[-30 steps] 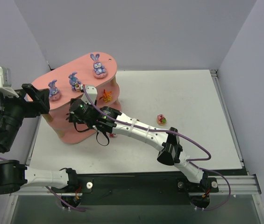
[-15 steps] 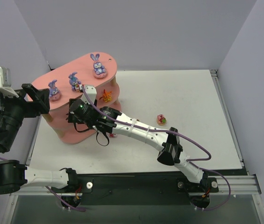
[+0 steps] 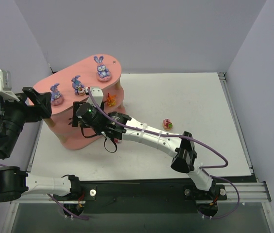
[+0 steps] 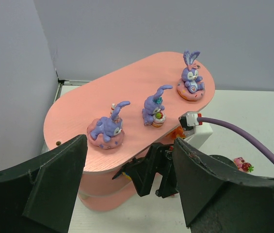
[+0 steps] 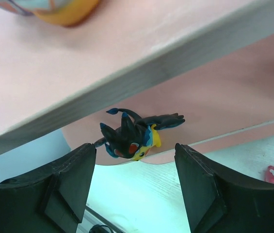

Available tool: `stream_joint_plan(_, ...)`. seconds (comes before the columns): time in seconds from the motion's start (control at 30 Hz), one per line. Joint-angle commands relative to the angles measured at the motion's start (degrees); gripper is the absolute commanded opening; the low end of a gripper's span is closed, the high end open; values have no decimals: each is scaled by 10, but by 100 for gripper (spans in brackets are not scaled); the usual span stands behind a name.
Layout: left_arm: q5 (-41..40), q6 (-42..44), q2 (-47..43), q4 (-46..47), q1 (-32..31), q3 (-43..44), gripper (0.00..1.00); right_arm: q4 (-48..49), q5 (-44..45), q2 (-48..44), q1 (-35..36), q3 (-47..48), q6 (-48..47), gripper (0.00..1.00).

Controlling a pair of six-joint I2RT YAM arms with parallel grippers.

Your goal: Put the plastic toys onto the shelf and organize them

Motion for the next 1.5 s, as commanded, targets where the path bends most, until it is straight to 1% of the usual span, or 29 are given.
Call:
stream_joint_plan(0.0, 2, -4, -2, -20, 2, 1, 81, 52, 24, -70, 9, -29, -18, 67)
stream_joint_plan(0.17, 5, -8, -5, -23, 1, 1, 81, 69, 19, -100, 12, -77, -16, 68)
stream_joint_plan(0.27, 6, -9, -8, -22, 1, -4, 81, 80, 16, -142, 13, -146, -17, 68)
stream_joint_plan(0.3, 6, -8, -11, -20, 1, -7, 81, 84, 18, -170, 13, -168, -18, 68)
stream_joint_plan(0.33, 7, -8, -12, -19, 1, -10, 81, 90, 19, -188, 13, -218, -19, 68)
stream_joint_plan(0.37, 9, -7, -14, -17, 1, -13, 81, 93, 23, -207, 13, -244, -22, 68)
stream_joint_plan(0.4, 10, -6, -18, -13, 0, -16, 81, 98, 27, -244, 12, -271, -30, 67)
stream_joint_plan(0.43, 11, -6, -21, -13, 1, -24, 81, 101, 27, -266, 10, -329, -34, 66)
stream_joint_plan(0.5, 17, -7, -28, -7, 0, -33, 81, 101, 22, -323, -2, -390, -43, 65)
stream_joint_plan(0.53, 19, -8, -30, -5, 0, -44, 81, 97, 30, -342, -6, -420, -44, 65)
stream_joint_plan(0.57, 22, -8, -33, -2, 0, -50, 81, 87, 41, -361, -11, -481, -36, 65)
stream_joint_plan(0.6, 27, -11, -37, 2, 0, -57, 81, 76, 46, -394, -18, -511, -29, 64)
stream_joint_plan(0.63, 31, -12, -38, 3, 0, -64, 81, 63, 50, -409, -34, -537, -28, 64)
stream_joint_plan(0.67, 35, -16, -37, 4, 0, -67, 81, 54, 56, -421, -42, -588, -23, 64)
stream_joint_plan(0.7, 43, -17, -39, 7, 0, -69, 81, 50, 55, -441, -54, -608, -29, 64)
stream_joint_plan(0.77, 51, -11, -40, 13, 0, -81, 81, 50, 42, -452, -92, -658, -75, 64)
stream_joint_plan(0.8, 56, -6, -43, 25, 0, -87, 81, 67, 29, -455, -107, -672, -96, 64)
stream_joint_plan(0.83, 65, -2, -45, 31, 0, -95, 81, 85, -1, -455, -142, -685, -132, 63)
stream_joint_plan(0.87, 71, 4, -47, 37, 0, -107, 81, 100, -48, -454, -160, -695, -185, 63)
stream_joint_plan(0.9, 75, 5, -50, 47, 0, -112, 81, 129, -79, -452, -178, -714, -207, 62)
stream_joint_plan(0.97, 82, -1, -55, 52, 0, -115, 81, 153, -151, -445, -240, -725, -242, 61)
stream_joint_plan(1.07, 86, -11, -50, 53, 0, -112, 81, 168, -169, -423, -286, -717, -241, 61)
stream_joint_plan(1.17, 82, -18, -31, 52, 0, -91, 81, 159, -183, -392, -288, -683, -213, 61)
stream_joint_plan(1.23, 70, -21, -18, 46, 0, -66, 81, 145, -171, -375, -284, -659, -178, 60)
stream_joint_plan(1.27, 66, -23, -3, 43, 0, -58, 81, 131, -164, -359, -277, -652, -134, 60)
stream_joint_plan(1.33, 54, -26, 10, 38, 0, -24, 81, 129, -142, -348, -269, -644, -96, 60)
stream_joint_plan(1.4, 43, -26, 29, 31, -1, 8, 81, 113, -106, -334, -253, -637, -36, 60)
stream_joint_plan(1.47, 34, -17, 40, 34, -1, 21, 81, 80, -84, -311, -247, -613, 5, 60)
